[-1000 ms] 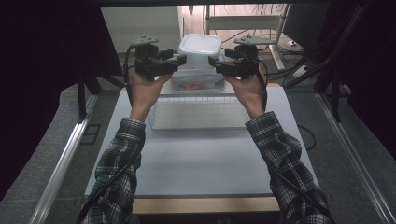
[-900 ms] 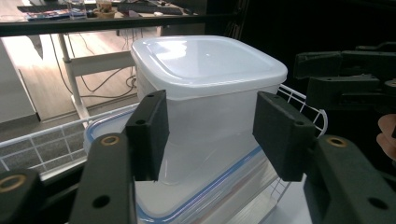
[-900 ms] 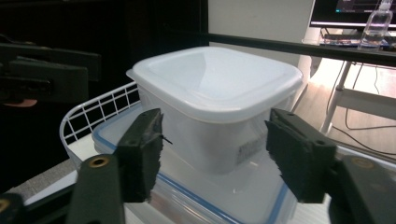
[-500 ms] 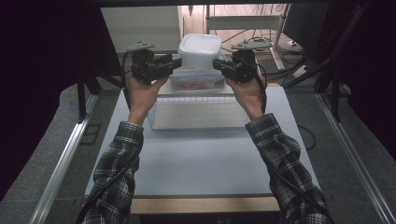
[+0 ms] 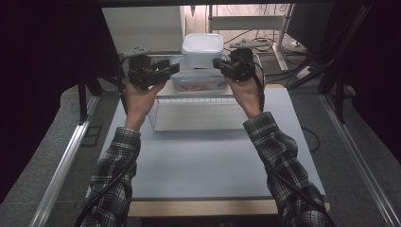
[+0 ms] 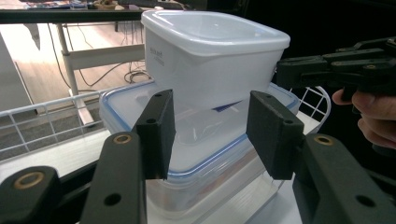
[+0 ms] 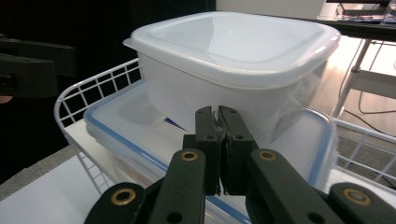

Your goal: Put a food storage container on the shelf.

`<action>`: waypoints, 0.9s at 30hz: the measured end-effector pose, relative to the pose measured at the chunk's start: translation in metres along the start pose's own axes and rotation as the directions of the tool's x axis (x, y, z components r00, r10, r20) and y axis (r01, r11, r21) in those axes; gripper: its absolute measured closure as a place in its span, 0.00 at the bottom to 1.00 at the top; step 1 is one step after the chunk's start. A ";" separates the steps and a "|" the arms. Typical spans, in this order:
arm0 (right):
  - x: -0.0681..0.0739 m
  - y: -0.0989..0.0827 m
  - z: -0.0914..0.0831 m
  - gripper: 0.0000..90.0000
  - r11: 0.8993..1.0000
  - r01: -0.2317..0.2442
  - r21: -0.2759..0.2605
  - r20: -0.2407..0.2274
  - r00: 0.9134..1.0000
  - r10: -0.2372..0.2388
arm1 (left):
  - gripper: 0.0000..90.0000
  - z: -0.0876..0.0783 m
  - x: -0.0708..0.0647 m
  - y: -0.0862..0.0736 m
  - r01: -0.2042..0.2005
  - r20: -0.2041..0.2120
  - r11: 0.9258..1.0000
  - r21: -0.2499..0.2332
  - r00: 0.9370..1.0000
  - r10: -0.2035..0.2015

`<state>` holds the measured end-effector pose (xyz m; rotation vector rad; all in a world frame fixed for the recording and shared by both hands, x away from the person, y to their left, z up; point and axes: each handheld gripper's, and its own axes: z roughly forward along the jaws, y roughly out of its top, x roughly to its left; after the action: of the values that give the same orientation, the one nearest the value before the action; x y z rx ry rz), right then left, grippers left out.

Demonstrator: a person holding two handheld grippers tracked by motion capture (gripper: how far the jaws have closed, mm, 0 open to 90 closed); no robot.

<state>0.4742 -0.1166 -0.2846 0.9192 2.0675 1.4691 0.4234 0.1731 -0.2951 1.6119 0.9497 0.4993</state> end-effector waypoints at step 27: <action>0.019 -0.049 -0.038 0.31 0.999 0.049 -0.002 -0.108 0.993 -0.049 | 0.19 -0.009 -0.032 -0.041 -0.104 0.083 0.993 0.046 0.991 0.100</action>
<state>0.4226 -0.1381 -0.3171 0.7991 2.1514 1.5231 0.3854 0.1541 -0.3261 1.7197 0.8280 0.4802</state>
